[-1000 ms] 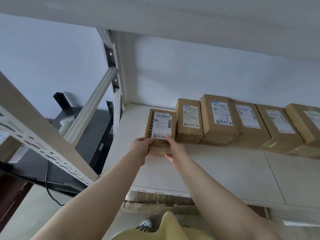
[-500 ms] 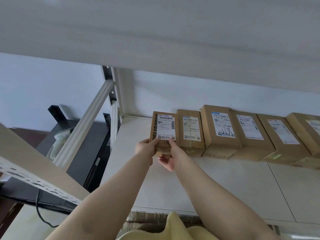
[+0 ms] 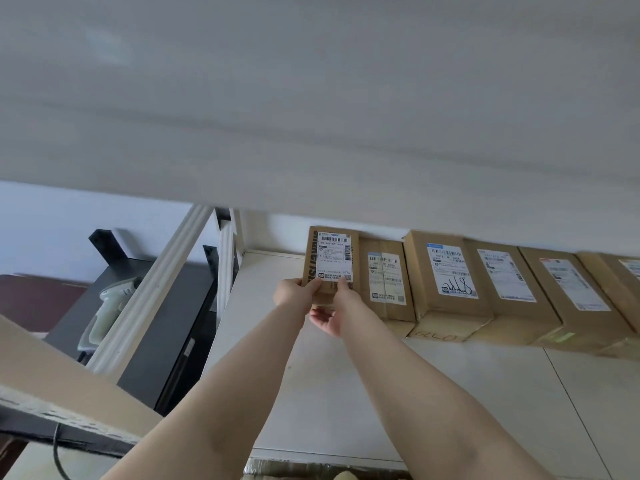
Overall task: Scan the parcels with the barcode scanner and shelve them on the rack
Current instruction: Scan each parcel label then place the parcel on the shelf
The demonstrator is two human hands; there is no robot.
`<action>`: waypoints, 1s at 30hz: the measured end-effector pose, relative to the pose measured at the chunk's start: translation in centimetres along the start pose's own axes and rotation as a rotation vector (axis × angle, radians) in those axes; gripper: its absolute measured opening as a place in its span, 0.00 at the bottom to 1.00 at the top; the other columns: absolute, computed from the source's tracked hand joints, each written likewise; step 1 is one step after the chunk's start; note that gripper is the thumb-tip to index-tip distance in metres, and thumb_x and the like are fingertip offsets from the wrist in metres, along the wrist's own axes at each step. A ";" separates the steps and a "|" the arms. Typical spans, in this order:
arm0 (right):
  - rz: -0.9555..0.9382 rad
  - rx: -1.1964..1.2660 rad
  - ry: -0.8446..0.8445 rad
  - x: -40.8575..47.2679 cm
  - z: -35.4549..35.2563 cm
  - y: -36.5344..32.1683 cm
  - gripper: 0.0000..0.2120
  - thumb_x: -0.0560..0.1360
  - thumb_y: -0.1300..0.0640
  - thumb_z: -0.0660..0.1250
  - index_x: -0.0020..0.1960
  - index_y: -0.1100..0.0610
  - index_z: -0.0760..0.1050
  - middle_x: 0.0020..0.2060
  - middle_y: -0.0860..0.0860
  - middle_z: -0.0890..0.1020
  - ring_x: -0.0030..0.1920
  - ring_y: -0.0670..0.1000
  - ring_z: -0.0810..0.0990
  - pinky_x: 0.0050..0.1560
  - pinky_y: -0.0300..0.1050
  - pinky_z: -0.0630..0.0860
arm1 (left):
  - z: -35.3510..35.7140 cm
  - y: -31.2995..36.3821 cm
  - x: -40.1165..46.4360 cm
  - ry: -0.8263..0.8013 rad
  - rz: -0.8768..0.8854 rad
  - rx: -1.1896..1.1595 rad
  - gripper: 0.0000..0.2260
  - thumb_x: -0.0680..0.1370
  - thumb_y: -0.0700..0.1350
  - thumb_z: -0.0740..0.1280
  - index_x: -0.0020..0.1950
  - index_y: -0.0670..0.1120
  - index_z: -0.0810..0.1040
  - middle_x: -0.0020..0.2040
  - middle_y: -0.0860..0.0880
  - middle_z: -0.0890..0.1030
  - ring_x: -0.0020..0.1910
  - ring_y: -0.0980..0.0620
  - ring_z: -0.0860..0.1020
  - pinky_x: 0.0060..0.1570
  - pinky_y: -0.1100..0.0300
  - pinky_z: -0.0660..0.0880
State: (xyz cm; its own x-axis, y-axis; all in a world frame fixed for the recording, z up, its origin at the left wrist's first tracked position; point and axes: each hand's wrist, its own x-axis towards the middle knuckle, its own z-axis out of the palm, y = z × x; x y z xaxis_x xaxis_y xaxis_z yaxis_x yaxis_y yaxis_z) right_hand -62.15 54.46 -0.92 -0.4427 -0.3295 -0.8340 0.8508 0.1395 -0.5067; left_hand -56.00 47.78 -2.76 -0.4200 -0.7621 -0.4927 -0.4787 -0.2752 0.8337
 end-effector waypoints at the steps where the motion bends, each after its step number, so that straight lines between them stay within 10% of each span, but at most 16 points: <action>1: 0.003 0.000 0.004 0.1 0.1 -0.2 0.24 0.81 0.40 0.59 0.57 0.63 0.69 0.55 0.64 0.79 0.63 0.62 0.78 0.62 0.56 0.78 | 0.1 0.1 0.2 0.003 0.005 0.014 0.14 0.79 0.50 0.72 0.55 0.40 0.84 0.52 0.39 0.85 0.46 0.41 0.82 0.44 0.56 0.76; 12: 0.030 -0.010 0.016 0.8 0.0 -0.7 0.24 0.80 0.40 0.62 0.59 0.62 0.69 0.43 0.62 0.77 0.57 0.62 0.81 0.60 0.57 0.79 | 0.4 0.0 0.1 0.032 0.018 0.002 0.14 0.80 0.50 0.70 0.59 0.42 0.84 0.53 0.42 0.86 0.53 0.41 0.83 0.45 0.58 0.76; 25: -0.016 -0.103 -0.112 0.4 -2.7 0.9 0.27 0.80 0.39 0.62 0.64 0.62 0.69 0.53 0.64 0.79 0.48 0.60 0.80 0.46 0.53 0.79 | -0.2 -0.3 -2.2 -0.047 -0.137 -0.076 0.24 0.80 0.57 0.66 0.69 0.42 0.70 0.56 0.43 0.78 0.55 0.45 0.78 0.54 0.52 0.75; 30: -0.108 -0.246 -0.103 -2.0 -4.5 2.8 0.12 0.82 0.54 0.63 0.53 0.65 0.75 0.41 0.59 0.80 0.38 0.54 0.79 0.39 0.45 0.78 | -1.4 -2.2 -4.3 0.009 -0.152 -0.245 0.10 0.82 0.44 0.64 0.41 0.44 0.74 0.41 0.43 0.74 0.42 0.46 0.71 0.48 0.54 0.70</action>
State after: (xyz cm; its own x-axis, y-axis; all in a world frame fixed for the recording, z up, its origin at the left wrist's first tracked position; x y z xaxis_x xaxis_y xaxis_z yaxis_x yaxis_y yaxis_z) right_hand -60.17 59.71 -1.67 -0.4852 -0.4464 -0.7518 0.7002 0.3166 -0.6399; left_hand -52.12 50.84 -2.16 -0.3503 -0.7065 -0.6150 -0.3344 -0.5189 0.7867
